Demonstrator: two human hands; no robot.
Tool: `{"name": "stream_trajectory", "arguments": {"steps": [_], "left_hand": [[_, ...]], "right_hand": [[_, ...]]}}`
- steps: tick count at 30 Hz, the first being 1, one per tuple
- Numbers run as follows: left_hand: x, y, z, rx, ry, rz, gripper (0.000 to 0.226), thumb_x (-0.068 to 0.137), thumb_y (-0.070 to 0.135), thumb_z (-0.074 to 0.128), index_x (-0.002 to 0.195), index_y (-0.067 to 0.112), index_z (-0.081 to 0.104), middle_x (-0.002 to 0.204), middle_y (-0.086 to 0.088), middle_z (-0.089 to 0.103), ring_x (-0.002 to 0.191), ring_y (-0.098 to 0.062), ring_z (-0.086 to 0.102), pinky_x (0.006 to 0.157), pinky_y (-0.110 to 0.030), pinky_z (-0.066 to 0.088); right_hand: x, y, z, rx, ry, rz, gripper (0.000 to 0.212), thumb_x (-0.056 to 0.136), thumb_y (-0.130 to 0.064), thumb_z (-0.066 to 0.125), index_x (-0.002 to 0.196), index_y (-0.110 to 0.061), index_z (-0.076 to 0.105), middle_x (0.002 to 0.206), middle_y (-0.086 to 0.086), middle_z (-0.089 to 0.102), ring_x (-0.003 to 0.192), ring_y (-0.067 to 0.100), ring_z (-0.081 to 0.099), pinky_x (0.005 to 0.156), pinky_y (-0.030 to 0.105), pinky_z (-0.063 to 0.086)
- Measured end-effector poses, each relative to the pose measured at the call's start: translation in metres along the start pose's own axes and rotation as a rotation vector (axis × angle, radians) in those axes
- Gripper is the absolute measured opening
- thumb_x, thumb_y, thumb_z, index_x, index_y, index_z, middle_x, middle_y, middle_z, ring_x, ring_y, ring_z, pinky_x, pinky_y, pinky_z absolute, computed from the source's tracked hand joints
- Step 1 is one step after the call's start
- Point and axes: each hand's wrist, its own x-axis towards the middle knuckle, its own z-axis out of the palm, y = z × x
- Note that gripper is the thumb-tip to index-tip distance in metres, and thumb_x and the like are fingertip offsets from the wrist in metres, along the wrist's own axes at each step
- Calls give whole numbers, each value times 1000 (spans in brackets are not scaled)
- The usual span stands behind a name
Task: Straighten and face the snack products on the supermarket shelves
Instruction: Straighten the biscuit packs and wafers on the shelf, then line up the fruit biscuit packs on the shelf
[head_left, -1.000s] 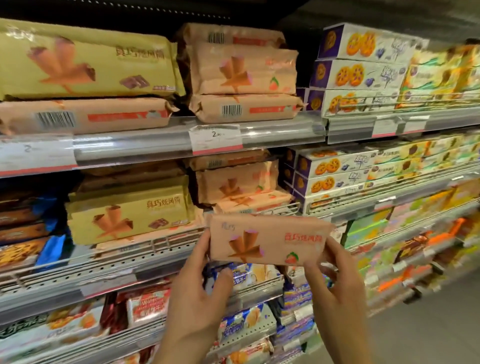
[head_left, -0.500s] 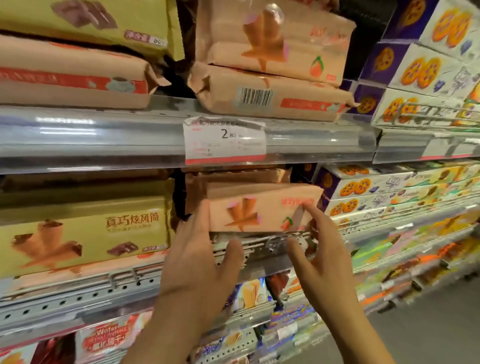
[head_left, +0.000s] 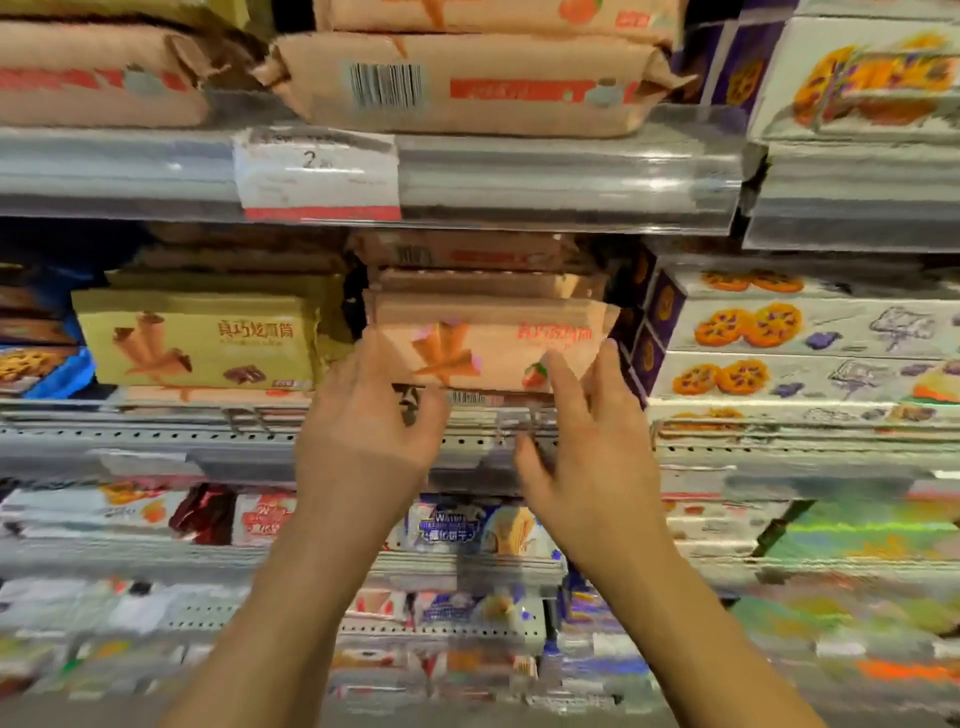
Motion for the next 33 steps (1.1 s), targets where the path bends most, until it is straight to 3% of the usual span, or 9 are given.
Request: {"name": "stream_trajectory", "arguments": {"steps": [4,7,13,18,23,33], "left_hand": [[-26,-2,-9,55,27,15,40,92,36,56,130,24,51,126,7,58,118,-18,51,97,-42,46],[-47,-9,-20,143,25,-45,67,92,48,46,152,19,40,152,-3,49,140,-23,42,114,-44,41],[-73,-35,-49,218,53,-142,71,93,53,41,153,16,42,159,-5,42,147,-24,35,118,-42,31],[-92,-89,-63,203,73,-262,61,98,46,53,153,19,42,158,-3,42,147,-23,35,118,-47,36],[-94,-143,-85,232,96,-255,70,98,39,56,160,30,24,164,-2,33,153,-23,24,120,-48,31],[-63,-258,-147,287,68,-160,81,97,37,61,162,22,16,170,-7,12,157,-29,10,126,-50,18]], "right_hand": [[-14,-1,-13,40,109,-116,71,90,-43,53,153,-14,39,166,26,13,155,43,8,120,62,23],[-23,-16,-17,171,140,-319,63,94,-36,54,150,-10,44,163,21,27,154,39,19,120,60,26],[-18,-45,12,-65,-109,-435,74,93,-45,54,156,-11,36,160,14,38,151,36,30,121,61,23],[-13,-39,17,-184,-104,-469,73,90,-44,62,152,-11,43,155,13,45,146,35,38,121,60,22],[-21,-58,21,-159,-76,-349,71,90,-44,62,150,-11,46,153,14,47,147,35,36,122,61,18],[-23,-132,43,-173,-32,15,71,86,-51,47,138,-2,51,145,26,50,141,45,36,114,64,30]]}}
